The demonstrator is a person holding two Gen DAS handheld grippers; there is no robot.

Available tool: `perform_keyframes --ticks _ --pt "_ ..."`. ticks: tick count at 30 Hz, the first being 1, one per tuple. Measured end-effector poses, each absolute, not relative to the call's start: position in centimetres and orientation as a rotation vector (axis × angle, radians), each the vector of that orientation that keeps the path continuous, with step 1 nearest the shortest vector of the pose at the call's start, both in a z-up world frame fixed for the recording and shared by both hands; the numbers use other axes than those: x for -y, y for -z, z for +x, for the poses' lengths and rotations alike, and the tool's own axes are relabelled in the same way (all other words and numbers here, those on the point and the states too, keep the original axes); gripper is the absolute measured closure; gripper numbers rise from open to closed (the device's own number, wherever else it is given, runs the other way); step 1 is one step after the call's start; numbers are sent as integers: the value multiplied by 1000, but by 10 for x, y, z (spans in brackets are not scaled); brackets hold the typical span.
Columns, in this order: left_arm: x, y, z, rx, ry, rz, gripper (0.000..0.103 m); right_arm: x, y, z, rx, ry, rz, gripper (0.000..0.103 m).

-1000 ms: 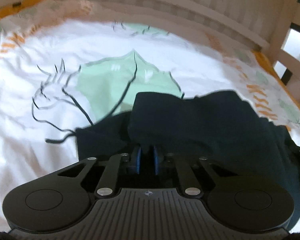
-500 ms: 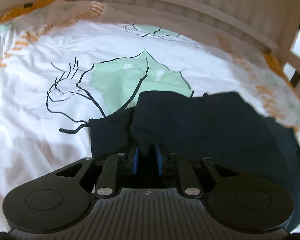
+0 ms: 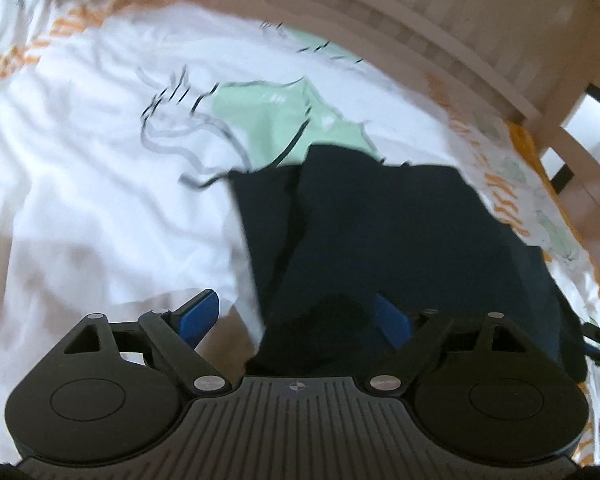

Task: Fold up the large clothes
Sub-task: 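Grasp the folded hoodie edge with both grippers and lift it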

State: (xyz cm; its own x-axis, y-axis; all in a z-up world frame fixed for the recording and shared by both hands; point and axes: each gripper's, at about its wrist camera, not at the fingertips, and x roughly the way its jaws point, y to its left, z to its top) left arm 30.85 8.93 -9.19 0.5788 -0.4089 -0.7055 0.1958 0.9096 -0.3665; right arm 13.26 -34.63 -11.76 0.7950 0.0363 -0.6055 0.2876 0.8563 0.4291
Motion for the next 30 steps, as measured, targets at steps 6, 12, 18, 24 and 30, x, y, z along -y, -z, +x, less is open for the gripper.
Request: perform_keyframes --ticks 6,12,18,24,30 --pt "-93 107 320 -928 374 -345 8 343 131 136 -659 54 601 8" --pt "-69 113 344 -926 444 -342 1 341 142 155 -643 -15 654 0" --pt "-47 115 363 -918 468 -340 1 338 146 172 -623 -51 669 0" --pt "-54 110 348 -879 438 -378 69 330 144 175 -632 -24 638 36" --pt "-74 94 337 -846 465 -473 90 318 126 159 -611 21 604 72"
